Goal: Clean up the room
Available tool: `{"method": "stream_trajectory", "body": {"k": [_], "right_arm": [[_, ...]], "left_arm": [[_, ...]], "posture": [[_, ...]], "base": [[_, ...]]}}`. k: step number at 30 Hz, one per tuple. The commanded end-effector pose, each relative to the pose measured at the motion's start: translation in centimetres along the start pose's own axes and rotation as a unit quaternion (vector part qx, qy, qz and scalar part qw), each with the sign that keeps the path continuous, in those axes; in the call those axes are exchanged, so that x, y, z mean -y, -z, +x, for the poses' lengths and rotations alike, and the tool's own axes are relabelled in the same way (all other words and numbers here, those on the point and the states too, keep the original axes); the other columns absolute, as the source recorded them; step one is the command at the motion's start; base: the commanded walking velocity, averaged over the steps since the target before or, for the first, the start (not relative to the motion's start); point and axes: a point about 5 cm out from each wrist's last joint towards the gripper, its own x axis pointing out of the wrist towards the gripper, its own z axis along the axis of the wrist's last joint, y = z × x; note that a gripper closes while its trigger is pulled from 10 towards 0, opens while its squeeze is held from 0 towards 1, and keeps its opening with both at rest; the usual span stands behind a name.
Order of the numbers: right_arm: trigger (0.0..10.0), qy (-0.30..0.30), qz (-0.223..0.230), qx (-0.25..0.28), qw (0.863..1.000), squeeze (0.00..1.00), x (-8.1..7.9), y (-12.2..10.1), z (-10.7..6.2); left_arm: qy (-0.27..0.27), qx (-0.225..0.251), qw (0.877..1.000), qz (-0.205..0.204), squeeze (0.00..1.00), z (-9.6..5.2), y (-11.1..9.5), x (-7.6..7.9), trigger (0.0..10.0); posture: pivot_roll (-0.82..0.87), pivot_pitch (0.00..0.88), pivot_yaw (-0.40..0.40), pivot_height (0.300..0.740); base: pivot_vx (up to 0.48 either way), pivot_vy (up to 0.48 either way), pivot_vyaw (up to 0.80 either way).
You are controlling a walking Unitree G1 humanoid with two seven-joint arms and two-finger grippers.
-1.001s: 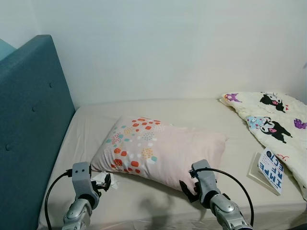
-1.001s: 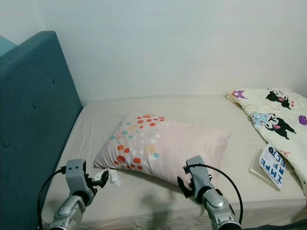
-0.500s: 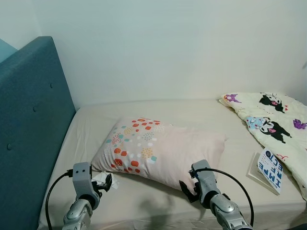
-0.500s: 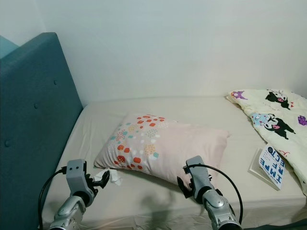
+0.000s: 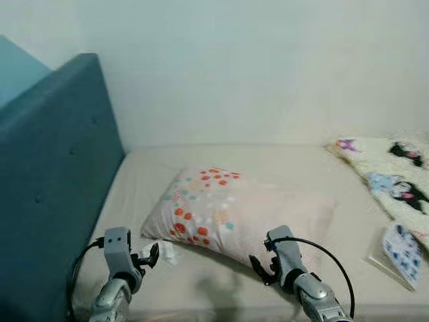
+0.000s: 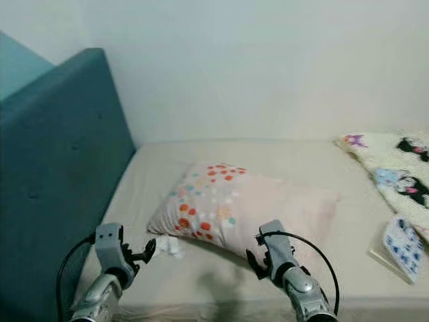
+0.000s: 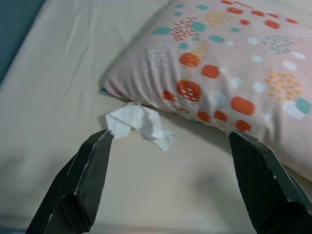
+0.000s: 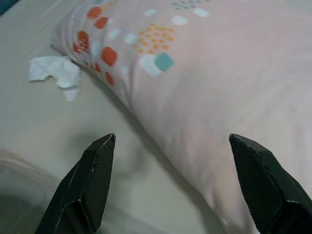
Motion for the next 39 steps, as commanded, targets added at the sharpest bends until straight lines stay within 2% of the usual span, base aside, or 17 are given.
{"method": "stream_trajectory", "body": {"k": [1, 11, 18, 22, 31, 39], "right_arm": [[10.0, 0.001, 0.003, 0.001, 1.000, 0.00, 0.05, -0.04, 0.05], [10.0, 0.010, 0.009, -0.004, 1.000, 0.00, 0.28, -0.01, 0.10], [10.0, 0.008, 0.009, -0.005, 1.000, 0.00, 0.31, 0.02, 0.10], [10.0, 0.006, 0.000, -0.005, 1.000, 0.00, 0.32, -0.01, 0.09], [10.0, 0.003, -0.005, -0.005, 1.000, 0.00, 0.19, 0.02, 0.09], [10.0, 0.016, 0.011, -0.004, 1.000, 0.00, 0.42, 0.10, 0.02]], "left_arm": [[0.001, -0.006, 1.000, -0.008, 0.00, -0.02, 0.26, 0.17, 10.0], [0.021, -0.009, 1.000, -0.010, 0.00, 0.12, 0.26, 0.65, 10.0], [0.027, -0.010, 1.000, -0.011, 0.00, 0.23, 0.22, 0.92, 10.0], [0.017, -0.008, 1.000, -0.016, 0.00, 0.26, 0.17, 0.81, 10.0], [0.022, -0.011, 1.000, -0.017, 0.00, 0.22, 0.38, 1.06, 10.0], [0.023, -0.012, 1.000, -0.016, 0.00, 0.23, 0.36, 1.04, 10.0]], "posture": [[-0.05, 0.007, -0.040, 0.740], [-0.06, 0.000, -0.039, 0.740], [-0.06, 0.000, -0.039, 0.740], [-0.06, 0.000, -0.039, 0.740], [-0.07, 0.000, -0.036, 0.740], [-0.07, 0.008, -0.034, 0.740]], "base": [[0.000, 0.000, 0.79], [0.000, 0.000, 0.15], [0.000, -0.478, 0.00], [0.000, 0.000, 0.00], [0.000, 0.000, 0.80], [0.000, 0.000, 0.16]]}}
